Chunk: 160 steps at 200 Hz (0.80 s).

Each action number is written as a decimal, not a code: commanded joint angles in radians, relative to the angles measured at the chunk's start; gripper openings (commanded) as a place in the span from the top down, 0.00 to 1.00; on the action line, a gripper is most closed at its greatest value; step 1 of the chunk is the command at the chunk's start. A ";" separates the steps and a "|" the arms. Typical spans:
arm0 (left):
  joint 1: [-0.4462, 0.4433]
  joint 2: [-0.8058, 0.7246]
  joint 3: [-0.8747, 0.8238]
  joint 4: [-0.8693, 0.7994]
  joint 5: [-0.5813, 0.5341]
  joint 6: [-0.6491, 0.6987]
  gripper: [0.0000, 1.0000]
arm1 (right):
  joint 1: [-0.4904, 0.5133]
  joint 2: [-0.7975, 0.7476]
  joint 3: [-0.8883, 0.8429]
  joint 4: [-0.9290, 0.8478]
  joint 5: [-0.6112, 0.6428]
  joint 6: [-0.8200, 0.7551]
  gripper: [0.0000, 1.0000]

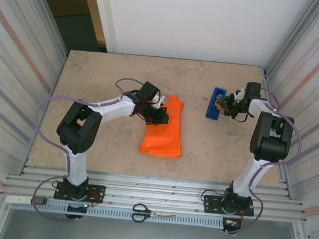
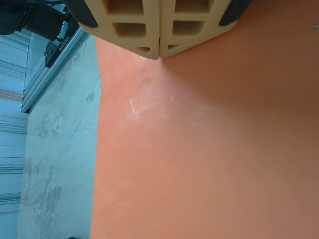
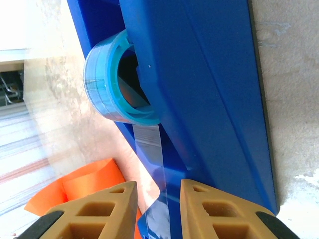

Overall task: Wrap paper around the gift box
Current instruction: Tear off the tape with the cutter.

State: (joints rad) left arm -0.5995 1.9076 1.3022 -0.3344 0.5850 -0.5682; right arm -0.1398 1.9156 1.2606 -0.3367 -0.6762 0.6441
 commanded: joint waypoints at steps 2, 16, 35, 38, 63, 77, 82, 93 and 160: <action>-0.013 0.081 -0.049 -0.068 -0.063 0.031 1.00 | -0.006 -0.050 -0.016 -0.004 -0.016 0.014 0.73; -0.014 0.082 -0.049 -0.069 -0.063 0.033 1.00 | -0.006 -0.046 -0.016 -0.004 -0.019 0.014 0.75; -0.014 0.081 -0.047 -0.066 -0.062 0.032 1.00 | -0.006 -0.037 -0.015 0.001 -0.033 0.014 0.79; -0.014 0.082 -0.047 -0.067 -0.062 0.032 1.00 | -0.006 -0.037 -0.015 0.000 -0.033 0.015 0.79; -0.014 0.083 -0.047 -0.067 -0.060 0.030 1.00 | -0.007 -0.033 -0.015 -0.002 -0.030 0.015 0.78; -0.013 0.082 -0.047 -0.065 -0.060 0.031 1.00 | -0.007 -0.028 -0.012 -0.004 -0.030 0.014 0.77; -0.013 0.082 -0.047 -0.065 -0.060 0.030 1.00 | -0.006 -0.026 -0.010 -0.005 -0.028 0.014 0.77; -0.014 0.082 -0.049 -0.063 -0.060 0.030 1.00 | -0.006 -0.021 -0.007 -0.004 -0.033 0.014 0.79; -0.014 0.083 -0.050 -0.062 -0.056 0.032 1.00 | -0.003 -0.016 -0.002 -0.012 -0.031 0.009 0.81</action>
State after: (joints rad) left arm -0.5995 1.9076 1.3022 -0.3344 0.5869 -0.5636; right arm -0.1444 1.9083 1.2526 -0.3336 -0.6827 0.6468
